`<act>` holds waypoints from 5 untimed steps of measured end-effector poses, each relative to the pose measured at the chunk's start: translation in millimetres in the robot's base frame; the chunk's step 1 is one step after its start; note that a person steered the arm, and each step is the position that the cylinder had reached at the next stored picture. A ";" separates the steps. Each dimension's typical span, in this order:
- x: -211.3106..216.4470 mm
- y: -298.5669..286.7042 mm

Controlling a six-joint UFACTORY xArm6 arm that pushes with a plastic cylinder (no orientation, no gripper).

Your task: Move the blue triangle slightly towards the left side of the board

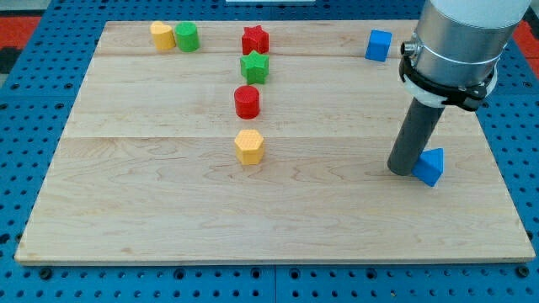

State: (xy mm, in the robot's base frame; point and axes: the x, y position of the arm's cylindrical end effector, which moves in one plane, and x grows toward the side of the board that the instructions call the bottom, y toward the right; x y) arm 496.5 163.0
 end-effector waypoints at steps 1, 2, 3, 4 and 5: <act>0.0 0.0; -2.9 0.0; -3.6 -2.5; 13.8 -11.3; 46.9 33.5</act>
